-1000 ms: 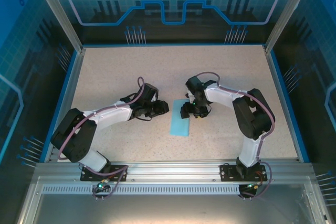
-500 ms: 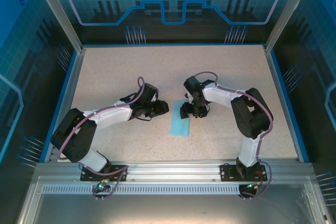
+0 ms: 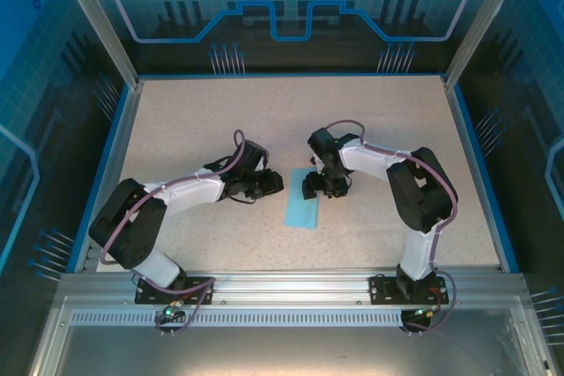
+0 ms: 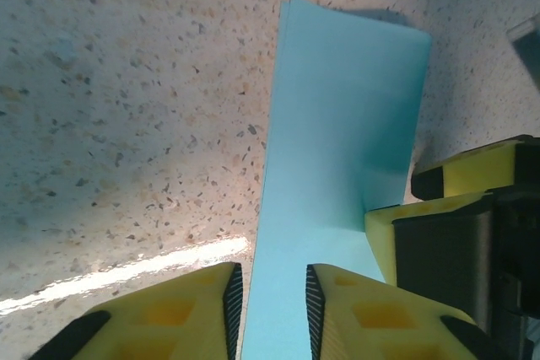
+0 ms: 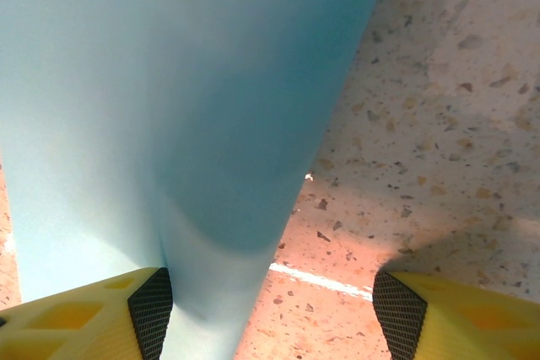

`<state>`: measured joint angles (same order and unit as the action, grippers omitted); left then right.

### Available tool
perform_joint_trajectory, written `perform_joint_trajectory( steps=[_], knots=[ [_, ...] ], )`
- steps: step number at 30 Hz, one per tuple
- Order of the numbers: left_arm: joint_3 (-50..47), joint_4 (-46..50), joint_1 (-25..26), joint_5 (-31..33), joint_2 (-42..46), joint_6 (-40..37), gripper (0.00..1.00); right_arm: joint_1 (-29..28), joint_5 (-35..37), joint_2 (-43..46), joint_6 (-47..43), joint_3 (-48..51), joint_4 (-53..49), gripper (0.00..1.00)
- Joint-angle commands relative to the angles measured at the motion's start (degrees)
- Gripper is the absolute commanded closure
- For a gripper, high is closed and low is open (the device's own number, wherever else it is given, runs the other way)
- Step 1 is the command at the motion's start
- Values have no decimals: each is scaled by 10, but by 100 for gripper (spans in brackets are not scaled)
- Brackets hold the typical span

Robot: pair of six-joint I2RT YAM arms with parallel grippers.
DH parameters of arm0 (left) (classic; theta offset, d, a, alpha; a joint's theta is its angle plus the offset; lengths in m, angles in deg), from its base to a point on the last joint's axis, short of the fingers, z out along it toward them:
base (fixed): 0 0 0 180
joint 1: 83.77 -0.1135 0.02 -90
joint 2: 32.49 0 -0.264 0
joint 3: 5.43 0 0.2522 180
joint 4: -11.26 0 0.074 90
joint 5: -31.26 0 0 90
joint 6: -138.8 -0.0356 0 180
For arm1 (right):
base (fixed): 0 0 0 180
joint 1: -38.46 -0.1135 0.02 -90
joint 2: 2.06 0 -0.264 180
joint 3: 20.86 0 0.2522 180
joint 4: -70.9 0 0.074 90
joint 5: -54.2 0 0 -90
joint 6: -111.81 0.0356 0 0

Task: Fold a paper plane with a square sheet of paper (pick it up from the middle)
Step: Fold the square sheet of paper in half at the center of the table.

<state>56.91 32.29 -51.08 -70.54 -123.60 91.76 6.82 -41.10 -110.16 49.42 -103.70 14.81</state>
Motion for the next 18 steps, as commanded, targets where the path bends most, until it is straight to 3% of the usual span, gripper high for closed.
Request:
perform_joint_trajectory(
  steps=[1, 3, 18],
  knots=[
    [37, 14, 14, -28, -35, -16, 73, -10, 19, -35, 3, 16, 4, 30],
    [51, 25, 17, -30, -51, -17, 77, -10, 23, -34, 2, 17, 2, 30],
    [44, 37, 19, 9, -29, -7, 75, -8, 9, -22, -19, 17, 1, 32]
  ],
)
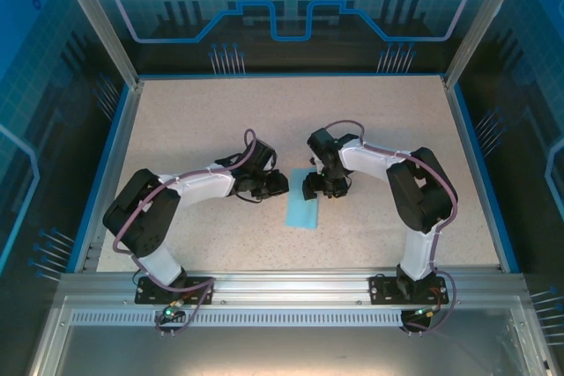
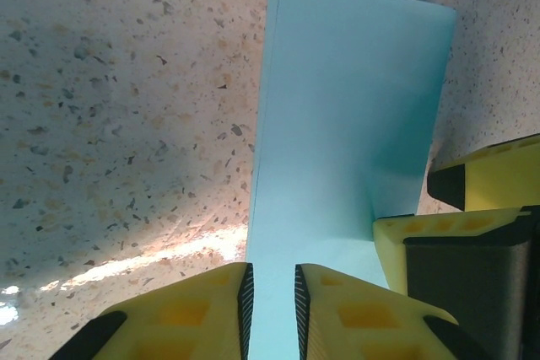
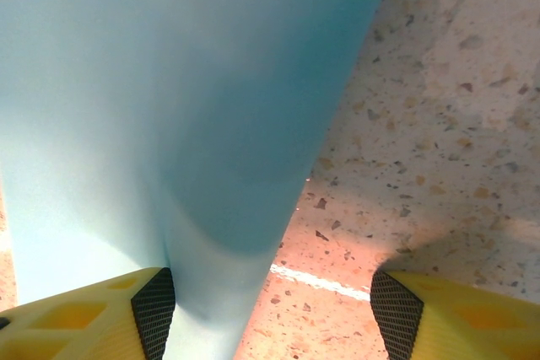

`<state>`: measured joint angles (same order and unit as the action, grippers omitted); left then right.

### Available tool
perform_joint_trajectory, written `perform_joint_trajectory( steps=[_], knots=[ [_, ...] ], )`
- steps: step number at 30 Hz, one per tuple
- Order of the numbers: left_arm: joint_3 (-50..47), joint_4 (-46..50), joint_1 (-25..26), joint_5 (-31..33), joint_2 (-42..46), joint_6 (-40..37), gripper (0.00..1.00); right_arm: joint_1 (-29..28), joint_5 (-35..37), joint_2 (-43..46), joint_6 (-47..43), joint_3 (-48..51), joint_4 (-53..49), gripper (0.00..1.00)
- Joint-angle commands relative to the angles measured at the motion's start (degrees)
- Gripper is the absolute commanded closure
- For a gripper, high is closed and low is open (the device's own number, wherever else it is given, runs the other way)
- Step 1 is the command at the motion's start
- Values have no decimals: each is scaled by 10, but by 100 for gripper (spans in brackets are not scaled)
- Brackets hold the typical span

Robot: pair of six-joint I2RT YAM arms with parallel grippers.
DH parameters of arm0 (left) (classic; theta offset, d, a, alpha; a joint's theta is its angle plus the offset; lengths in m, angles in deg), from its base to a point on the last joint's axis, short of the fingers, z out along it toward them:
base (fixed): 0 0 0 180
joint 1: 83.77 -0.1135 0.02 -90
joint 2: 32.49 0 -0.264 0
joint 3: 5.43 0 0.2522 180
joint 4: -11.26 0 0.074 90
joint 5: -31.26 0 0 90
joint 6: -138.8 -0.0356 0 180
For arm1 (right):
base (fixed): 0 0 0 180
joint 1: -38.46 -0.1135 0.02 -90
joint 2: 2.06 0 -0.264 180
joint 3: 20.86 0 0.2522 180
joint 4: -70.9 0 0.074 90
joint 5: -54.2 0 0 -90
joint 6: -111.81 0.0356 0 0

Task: Fold a paper plane with a square sheet of paper (pick it up from the middle)
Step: Fold the square sheet of paper in half at the center of the table, then hold the square sheet of paper at the center of the table.

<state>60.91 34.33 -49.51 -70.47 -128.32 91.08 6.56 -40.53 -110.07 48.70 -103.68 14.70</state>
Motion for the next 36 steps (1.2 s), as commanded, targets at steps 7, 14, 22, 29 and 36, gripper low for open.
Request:
perform_joint_trajectory(
  steps=[7, 14, 22, 29, 36],
  knots=[
    [7, 18, 3, 4, 16, 0, 75, -6, -6, -26, -22, 24, 6, 32],
    [17, 14, 4, -10, 2, -3, 75, -5, 11, -35, -14, 20, 0, 33],
    [47, 8, 4, -54, -48, -3, 86, -5, 13, -36, -12, 28, 6, 32],
    [71, 6, 11, -75, -89, 2, 100, -8, 12, -37, -8, 28, 8, 33],
    [72, 1, 14, -73, -107, 5, 100, -10, 11, -42, -6, 27, 9, 33]
  ],
)
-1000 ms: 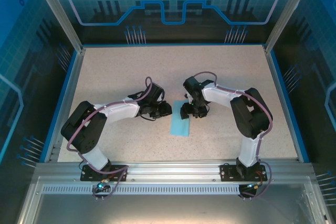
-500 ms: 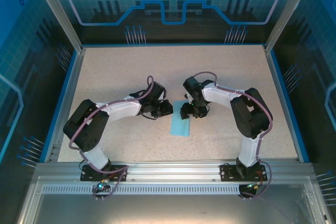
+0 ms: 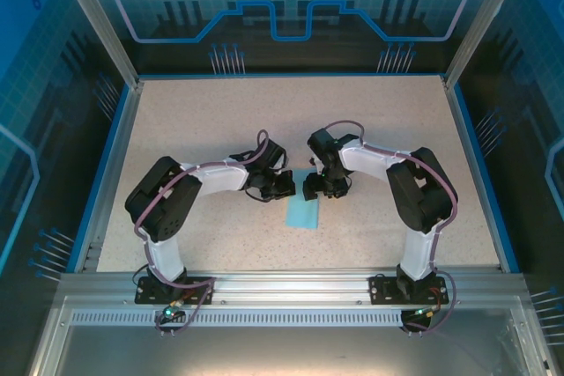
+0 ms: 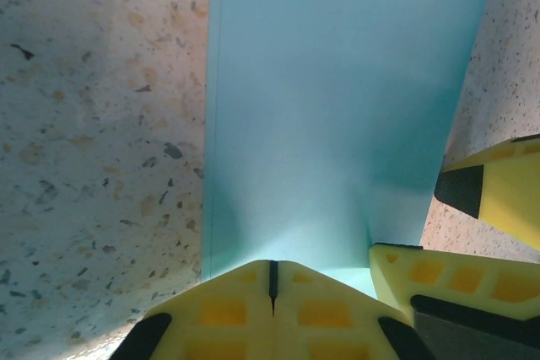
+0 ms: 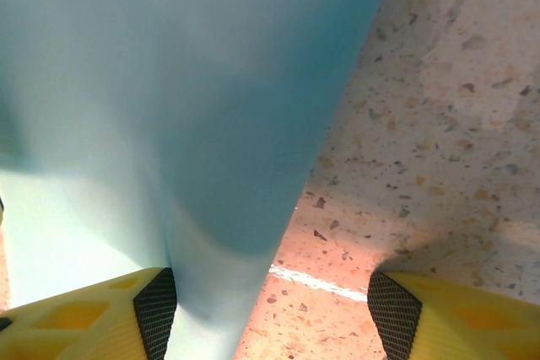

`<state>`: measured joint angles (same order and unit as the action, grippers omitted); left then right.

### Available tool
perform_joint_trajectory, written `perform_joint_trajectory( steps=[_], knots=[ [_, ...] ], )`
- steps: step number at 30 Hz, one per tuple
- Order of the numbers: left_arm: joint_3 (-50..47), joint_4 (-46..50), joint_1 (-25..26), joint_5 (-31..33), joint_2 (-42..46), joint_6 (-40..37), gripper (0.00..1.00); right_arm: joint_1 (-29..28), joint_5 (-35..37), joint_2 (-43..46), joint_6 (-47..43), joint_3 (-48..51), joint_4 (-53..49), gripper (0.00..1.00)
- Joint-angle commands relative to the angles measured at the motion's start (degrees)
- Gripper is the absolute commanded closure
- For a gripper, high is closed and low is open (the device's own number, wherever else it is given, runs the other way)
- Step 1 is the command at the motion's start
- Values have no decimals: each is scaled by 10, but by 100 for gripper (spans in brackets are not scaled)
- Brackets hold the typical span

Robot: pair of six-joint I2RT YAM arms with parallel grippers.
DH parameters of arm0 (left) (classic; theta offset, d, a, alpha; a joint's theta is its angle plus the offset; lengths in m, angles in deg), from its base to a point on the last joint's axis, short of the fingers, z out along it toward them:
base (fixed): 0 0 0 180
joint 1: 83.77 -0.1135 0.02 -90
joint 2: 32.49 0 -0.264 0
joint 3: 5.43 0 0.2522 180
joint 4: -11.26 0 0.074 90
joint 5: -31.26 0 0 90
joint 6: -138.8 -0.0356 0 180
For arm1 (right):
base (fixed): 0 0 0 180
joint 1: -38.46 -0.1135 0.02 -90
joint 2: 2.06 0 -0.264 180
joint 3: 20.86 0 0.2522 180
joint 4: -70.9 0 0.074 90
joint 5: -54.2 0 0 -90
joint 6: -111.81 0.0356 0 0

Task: Fold a paper plane with a square sheet of paper (pick it up from the middle)
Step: Hold the square sheet of paper at the center of the table.

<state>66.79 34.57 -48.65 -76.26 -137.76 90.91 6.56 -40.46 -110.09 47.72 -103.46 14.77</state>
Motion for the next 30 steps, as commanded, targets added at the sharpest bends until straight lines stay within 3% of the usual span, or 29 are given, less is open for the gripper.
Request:
perform_joint_trajectory(
  steps=[1, 16, 26, 30],
  knots=[
    [15, -1, 5, -15, -15, 7, 100, -11, 11, -43, 4, 24, 9, 33],
    [3, 9, 7, -1, -38, 3, 100, -12, 12, -33, 8, 18, 5, 31],
    [0, 17, 8, 6, -38, -5, 100, 0, 3, 74, 16, 4, 2, 23],
    [0, 18, 7, 5, -39, -6, 100, 21, -71, 116, 17, 35, 42, 33]
  ],
)
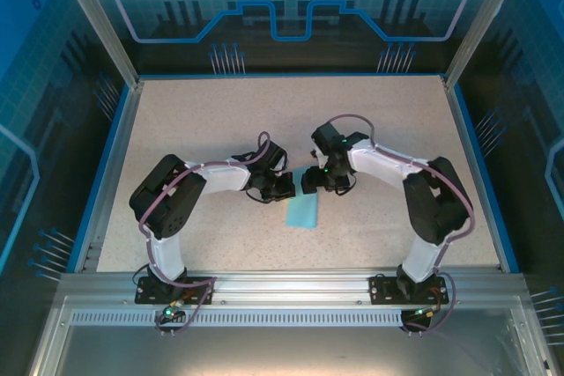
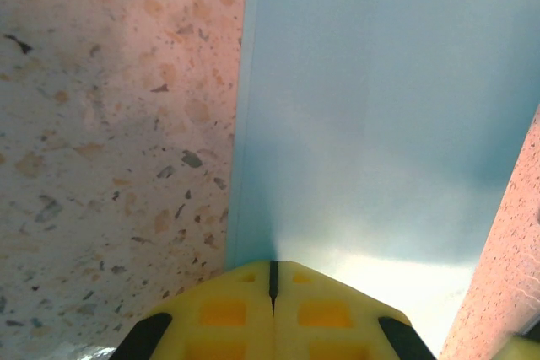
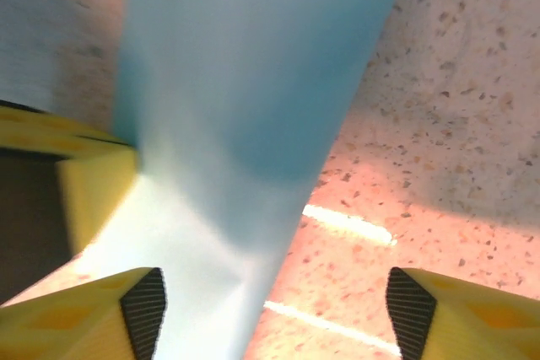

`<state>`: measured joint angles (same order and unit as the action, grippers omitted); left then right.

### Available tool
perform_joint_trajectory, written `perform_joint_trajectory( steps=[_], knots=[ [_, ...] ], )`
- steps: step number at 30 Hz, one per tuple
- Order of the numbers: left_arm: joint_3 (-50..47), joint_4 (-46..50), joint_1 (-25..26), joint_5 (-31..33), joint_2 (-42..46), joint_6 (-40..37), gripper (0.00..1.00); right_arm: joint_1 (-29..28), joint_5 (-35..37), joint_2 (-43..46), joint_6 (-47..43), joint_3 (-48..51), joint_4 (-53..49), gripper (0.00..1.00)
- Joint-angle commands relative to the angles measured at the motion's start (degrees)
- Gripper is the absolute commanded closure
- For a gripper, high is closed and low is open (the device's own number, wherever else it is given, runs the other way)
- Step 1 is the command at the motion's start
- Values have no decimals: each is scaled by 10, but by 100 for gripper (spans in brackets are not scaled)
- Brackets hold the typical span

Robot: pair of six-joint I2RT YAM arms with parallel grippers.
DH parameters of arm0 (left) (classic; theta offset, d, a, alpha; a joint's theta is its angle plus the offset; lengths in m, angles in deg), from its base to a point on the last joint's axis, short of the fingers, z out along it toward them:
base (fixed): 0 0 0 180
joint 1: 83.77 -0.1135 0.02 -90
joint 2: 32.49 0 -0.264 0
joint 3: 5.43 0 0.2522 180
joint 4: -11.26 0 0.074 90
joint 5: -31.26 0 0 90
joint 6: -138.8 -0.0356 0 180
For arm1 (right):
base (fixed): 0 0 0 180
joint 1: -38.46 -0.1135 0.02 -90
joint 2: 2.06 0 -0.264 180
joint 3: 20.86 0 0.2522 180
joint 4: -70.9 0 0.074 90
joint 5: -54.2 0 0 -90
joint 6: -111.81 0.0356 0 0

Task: Fold a paper plane with a square sheet of paper (pick it up from the middle)
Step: Hold the square sheet of paper at the center of the table, then fold the square sheet of paper in half at the center of the table.

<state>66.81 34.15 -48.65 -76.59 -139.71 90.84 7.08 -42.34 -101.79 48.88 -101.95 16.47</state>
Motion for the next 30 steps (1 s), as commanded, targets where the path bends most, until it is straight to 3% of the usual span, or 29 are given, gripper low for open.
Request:
perform_joint_trajectory(
  steps=[1, 5, 8, 30],
  knots=[
    [0, 22, 8, 9, -19, -6, 100, 17, -81, 38, 6, 30, 42, 41],
    [1, 20, 7, 8, -21, -6, 100, 19, -160, 33, 14, 49, 92, 68],
    [1, 21, 9, 8, -20, -6, 100, 21, -193, 16, 18, 56, 116, 79],
    [1, 25, 10, 4, -31, -12, 100, 71, -214, -64, 9, 152, 203, 79]
  ],
)
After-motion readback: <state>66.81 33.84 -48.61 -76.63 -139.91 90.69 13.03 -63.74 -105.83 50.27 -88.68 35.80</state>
